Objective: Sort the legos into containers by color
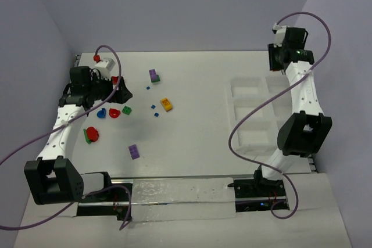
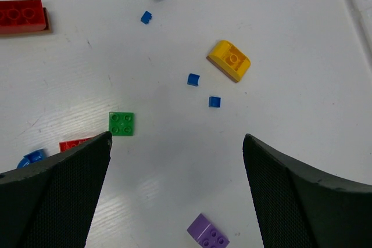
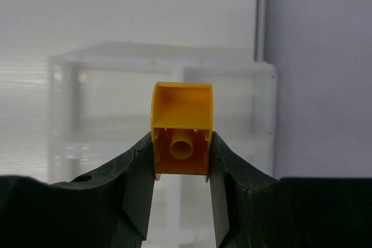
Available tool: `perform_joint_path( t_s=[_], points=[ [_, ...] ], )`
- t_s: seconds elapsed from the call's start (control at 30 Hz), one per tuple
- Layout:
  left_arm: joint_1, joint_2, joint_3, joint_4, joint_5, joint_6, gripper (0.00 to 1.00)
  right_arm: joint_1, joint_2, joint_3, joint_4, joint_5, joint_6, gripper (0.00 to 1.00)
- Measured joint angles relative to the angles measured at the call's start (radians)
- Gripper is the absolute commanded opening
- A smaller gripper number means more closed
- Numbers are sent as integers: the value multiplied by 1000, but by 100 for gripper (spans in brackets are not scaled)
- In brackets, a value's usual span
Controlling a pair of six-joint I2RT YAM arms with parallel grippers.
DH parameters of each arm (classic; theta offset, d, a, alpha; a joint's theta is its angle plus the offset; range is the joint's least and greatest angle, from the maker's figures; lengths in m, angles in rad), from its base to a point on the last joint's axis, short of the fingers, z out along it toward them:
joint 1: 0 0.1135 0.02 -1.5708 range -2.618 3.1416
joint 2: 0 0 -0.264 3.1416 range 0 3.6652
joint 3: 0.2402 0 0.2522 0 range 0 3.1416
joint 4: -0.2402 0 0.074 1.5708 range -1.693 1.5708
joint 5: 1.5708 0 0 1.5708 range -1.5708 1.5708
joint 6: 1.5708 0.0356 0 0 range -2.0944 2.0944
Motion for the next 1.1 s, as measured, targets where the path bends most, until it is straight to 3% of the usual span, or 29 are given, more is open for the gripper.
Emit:
perform_joint_path(
  t_s=[0.2, 0.63, 0.73, 0.87, 0.97, 1.1],
  points=[
    [-10, 6, 27, 6, -33, 0, 99, -134, 175, 1, -23, -15, -84, 0],
    [-10, 7, 27, 9, -71, 4, 99, -137, 315, 5, 20, -38, -106, 11],
    [-10, 7, 27, 9, -74, 5, 99, -137, 344, 9, 33, -34, -107, 47],
    [-10, 7, 27, 10, -75, 5, 99, -137, 364, 8, 35, -31, -114, 69],
    [-10, 7, 27, 10, -75, 7, 99, -138, 362, 8, 39, -30, -119, 81],
    [-10, 7, 27, 10, -75, 12, 99, -138, 349, 9, 23, -34, -113, 84]
  ],
)
